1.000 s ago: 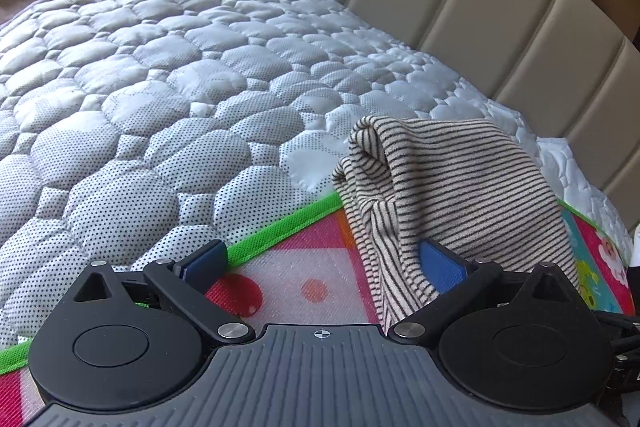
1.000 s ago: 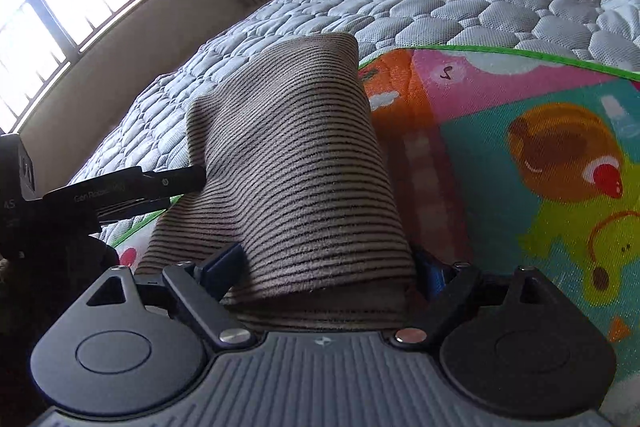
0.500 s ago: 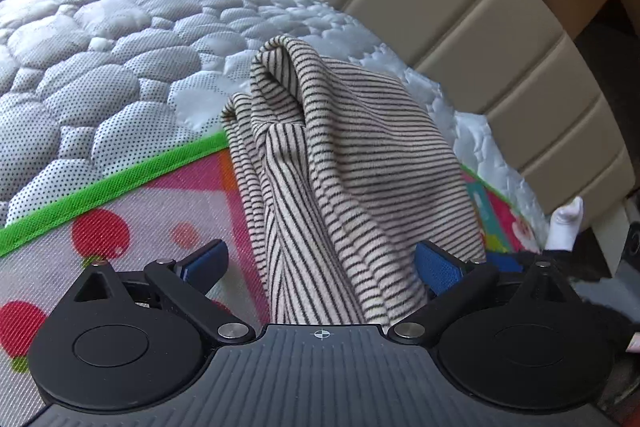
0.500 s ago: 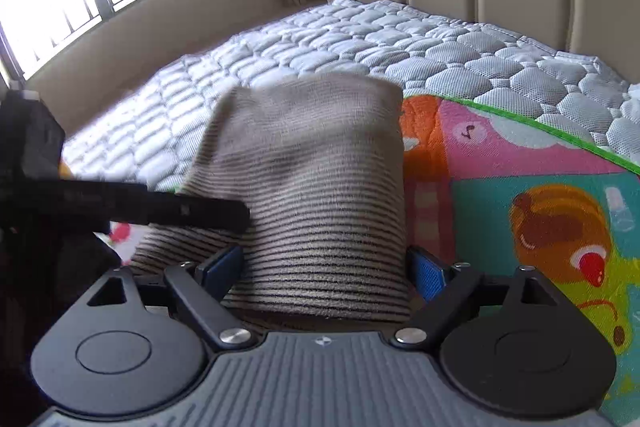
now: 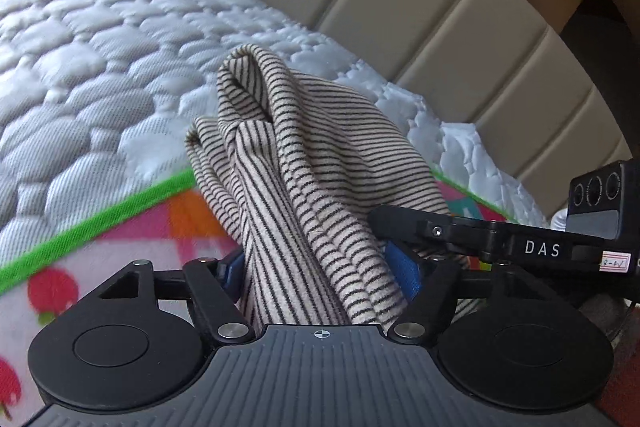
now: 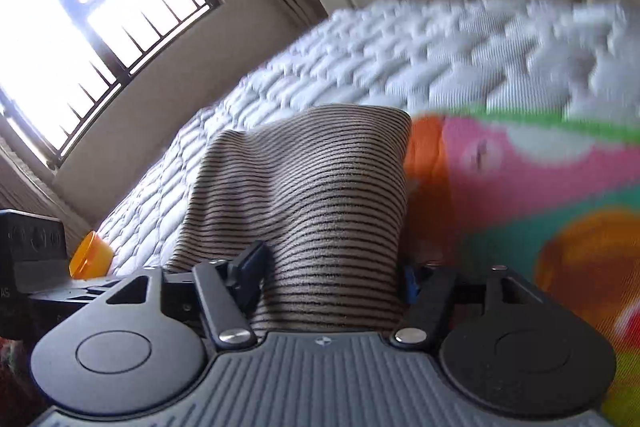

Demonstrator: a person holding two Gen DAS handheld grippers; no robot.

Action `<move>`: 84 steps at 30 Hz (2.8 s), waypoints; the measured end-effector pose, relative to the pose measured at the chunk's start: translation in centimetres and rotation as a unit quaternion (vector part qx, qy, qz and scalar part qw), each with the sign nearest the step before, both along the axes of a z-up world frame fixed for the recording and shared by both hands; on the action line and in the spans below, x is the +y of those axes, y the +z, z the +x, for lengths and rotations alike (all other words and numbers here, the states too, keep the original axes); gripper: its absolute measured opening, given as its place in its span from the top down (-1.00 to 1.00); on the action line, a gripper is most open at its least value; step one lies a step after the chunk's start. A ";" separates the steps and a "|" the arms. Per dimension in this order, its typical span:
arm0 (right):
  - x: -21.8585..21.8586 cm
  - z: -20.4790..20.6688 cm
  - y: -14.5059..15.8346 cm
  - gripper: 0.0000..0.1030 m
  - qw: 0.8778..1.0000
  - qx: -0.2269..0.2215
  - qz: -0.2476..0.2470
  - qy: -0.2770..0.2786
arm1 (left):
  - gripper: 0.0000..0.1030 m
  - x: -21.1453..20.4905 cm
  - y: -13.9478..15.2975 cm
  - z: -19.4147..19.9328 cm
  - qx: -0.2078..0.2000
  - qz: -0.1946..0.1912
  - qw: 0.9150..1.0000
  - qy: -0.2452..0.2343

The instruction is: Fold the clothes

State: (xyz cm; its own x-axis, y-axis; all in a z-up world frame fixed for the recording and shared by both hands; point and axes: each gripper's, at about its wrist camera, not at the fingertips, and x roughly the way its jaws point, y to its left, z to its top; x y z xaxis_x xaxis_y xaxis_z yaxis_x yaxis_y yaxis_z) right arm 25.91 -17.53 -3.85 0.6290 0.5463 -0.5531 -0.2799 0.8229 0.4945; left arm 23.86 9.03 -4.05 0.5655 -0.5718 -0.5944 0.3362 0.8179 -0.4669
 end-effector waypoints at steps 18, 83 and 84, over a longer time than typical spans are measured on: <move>-1.3 -1.7 -0.6 -1.00 0.991 -0.047 -0.111 -0.064 | -0.83 -1.9 -0.8 4.2 0.002 0.049 0.997 0.066; 1.9 -18.7 -3.5 -1.00 0.954 0.000 -0.270 -0.133 | -1.00 -5.5 -3.2 -16.5 -0.013 0.262 0.956 0.130; 1.9 -18.7 -3.5 -1.00 0.954 0.000 -0.270 -0.133 | -1.00 -5.5 -3.2 -16.5 -0.013 0.262 0.956 0.130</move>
